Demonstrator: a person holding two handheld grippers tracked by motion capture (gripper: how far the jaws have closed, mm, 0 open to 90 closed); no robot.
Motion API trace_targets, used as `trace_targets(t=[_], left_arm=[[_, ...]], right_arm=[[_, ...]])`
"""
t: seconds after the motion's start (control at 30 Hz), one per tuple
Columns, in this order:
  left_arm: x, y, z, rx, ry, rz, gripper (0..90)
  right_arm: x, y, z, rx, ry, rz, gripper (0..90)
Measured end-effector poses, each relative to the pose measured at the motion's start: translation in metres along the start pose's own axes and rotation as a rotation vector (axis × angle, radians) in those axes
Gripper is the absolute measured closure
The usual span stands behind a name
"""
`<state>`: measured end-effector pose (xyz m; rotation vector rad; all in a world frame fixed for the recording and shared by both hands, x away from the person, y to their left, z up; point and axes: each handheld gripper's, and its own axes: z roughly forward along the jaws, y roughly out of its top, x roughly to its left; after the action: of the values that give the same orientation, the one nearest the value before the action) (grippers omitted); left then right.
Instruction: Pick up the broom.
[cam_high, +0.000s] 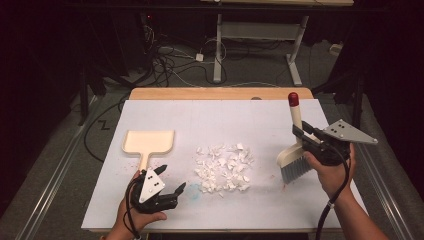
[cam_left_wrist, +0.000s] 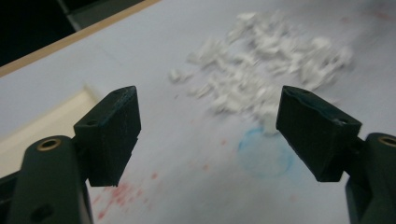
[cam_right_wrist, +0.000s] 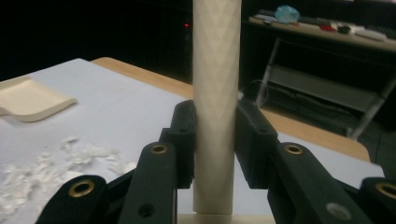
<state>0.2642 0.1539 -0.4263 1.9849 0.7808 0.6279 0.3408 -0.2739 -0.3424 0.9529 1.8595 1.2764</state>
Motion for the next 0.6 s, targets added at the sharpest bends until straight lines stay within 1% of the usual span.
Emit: trace_targets(t=[0.07,0.1,0.13,0.17,0.2,0.23,0.27,0.3,0.33,0.4,0.43,0.47,0.5,0.53,0.57,0.6], left_arm=[[-0.008,0.016,0.003,-0.035,-0.051,-0.001,22.3],[-0.008,0.016,0.003,-0.035,-0.051,-0.001,23.0],[-0.018,0.033,0.012,-0.044,-0.093,-0.011,23.7],[-0.023,0.043,0.018,-0.055,-0.128,-0.019,23.9],[-0.023,0.043,0.018,-0.055,-0.128,-0.019,24.0],[-0.034,0.059,0.029,-0.087,-0.195,-0.026,24.4],[-0.034,0.059,0.029,-0.087,-0.195,-0.026,24.8],[-0.046,0.074,0.041,-0.110,-0.237,-0.016,24.8],[-0.052,0.079,0.047,-0.117,-0.247,-0.004,24.8],[-0.061,0.084,0.060,-0.114,-0.272,-0.005,24.8],[-0.064,0.085,0.065,-0.116,-0.277,-0.008,24.8],[-0.067,0.086,0.070,-0.119,-0.279,-0.016,25.6],[-0.067,0.086,0.070,-0.119,-0.279,-0.016,27.9],[-0.069,0.087,0.075,-0.116,-0.289,-0.030,29.8],[-0.071,0.087,0.083,-0.117,-0.306,-0.054,32.8],[-0.072,0.087,0.085,-0.117,-0.304,-0.058,36.8]], right_arm=[[0.012,0.005,0.000,-0.040,0.020,-0.006,71.1],[0.018,0.007,0.000,-0.044,0.033,-0.004,71.1],[0.025,0.008,0.000,-0.076,0.034,0.006,71.1],[0.031,0.009,0.001,-0.098,0.039,-0.003,71.1],[0.037,0.011,0.002,-0.102,0.042,-0.009,71.1],[0.042,0.012,0.004,-0.114,0.046,-0.017,71.1],[0.047,0.014,0.006,-0.116,0.058,-0.017,71.1],[0.052,0.014,0.009,-0.113,0.070,-0.021,71.1],[0.057,0.014,0.011,-0.114,0.077,-0.019,71.1],[0.066,0.013,0.015,-0.112,0.093,-0.024,71.1],[0.070,0.012,0.017,-0.116,0.103,-0.026,71.1],[0.074,0.010,0.019,-0.111,0.112,-0.027,71.1],[0.074,0.010,0.019,-0.111,0.112,-0.027,71.1],[0.082,0.007,0.022,-0.105,0.128,-0.026,71.1],[0.085,0.005,0.023,-0.106,0.133,-0.025,71.1],[0.089,0.004,0.024,-0.101,0.135,-0.033,71.1]])
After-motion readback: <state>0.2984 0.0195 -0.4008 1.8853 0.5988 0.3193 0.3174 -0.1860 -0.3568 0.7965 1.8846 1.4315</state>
